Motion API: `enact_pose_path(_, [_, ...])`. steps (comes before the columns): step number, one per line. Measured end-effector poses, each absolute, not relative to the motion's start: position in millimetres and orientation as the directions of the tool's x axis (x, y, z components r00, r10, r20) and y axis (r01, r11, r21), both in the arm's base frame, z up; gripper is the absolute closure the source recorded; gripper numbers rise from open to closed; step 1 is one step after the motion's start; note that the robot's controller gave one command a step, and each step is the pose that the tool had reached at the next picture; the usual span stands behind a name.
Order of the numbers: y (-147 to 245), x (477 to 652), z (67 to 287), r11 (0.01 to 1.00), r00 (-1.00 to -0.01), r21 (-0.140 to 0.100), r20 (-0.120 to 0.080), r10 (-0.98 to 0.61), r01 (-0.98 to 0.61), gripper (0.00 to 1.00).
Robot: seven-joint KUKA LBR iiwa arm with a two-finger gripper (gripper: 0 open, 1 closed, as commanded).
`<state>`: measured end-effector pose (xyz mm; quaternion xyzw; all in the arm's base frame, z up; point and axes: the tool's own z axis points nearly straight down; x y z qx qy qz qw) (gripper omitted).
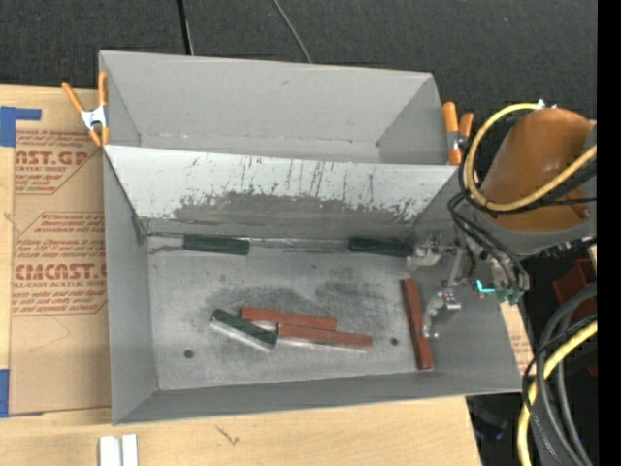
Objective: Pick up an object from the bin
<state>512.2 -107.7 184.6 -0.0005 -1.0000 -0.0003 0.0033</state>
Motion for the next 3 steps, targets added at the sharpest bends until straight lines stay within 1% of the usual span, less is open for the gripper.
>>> enact_pose_path(1, [-107, 514.1, 189, 1.000, -1.000, -0.001, -0.001, 0.000, 0.000, 0.00])
enact_pose_path(2, [-88, 507.4, 134, 1.000, -1.000, -0.002, -0.007, 0.002, 0.002, 0.00])
enact_pose_path(3, [-79, 525.3, 75, 0.999, -0.999, -0.001, -0.004, -0.054, -0.054, 1.00])
